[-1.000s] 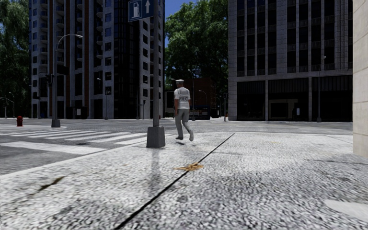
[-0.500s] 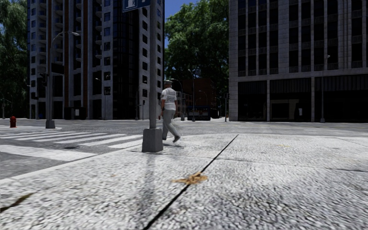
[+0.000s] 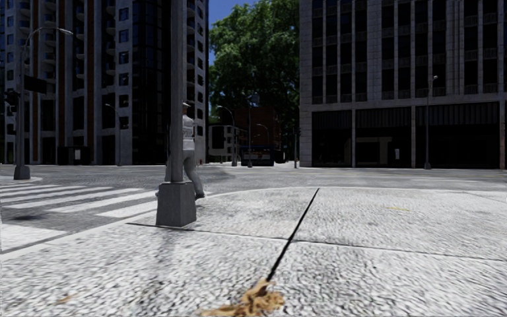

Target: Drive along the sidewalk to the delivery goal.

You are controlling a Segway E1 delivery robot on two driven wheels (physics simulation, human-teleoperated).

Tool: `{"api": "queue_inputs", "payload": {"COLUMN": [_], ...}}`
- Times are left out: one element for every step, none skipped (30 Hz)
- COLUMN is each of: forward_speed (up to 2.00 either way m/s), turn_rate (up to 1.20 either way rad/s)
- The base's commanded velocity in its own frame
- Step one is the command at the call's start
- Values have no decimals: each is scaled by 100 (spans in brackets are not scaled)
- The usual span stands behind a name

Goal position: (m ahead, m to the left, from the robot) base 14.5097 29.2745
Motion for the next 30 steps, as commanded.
{"api": "queue_inputs", "payload": {"forward_speed": [200, 200, 200, 200, 200, 200, 200, 200, 200, 200, 200, 200, 200, 200, 200, 200, 200, 200, 200, 200, 200, 200, 200, 200, 200, 200, 200, 200, 200, 200], "turn_rate": [-32, -32, -32, -32, -32, -32, -32, -32, -32, -32, -32, -32, -32, -32, -32, -29, -11, -11, 0, 0, 0, 0, 0, 0, 0, 0, 0, 0, 0, 10]}}
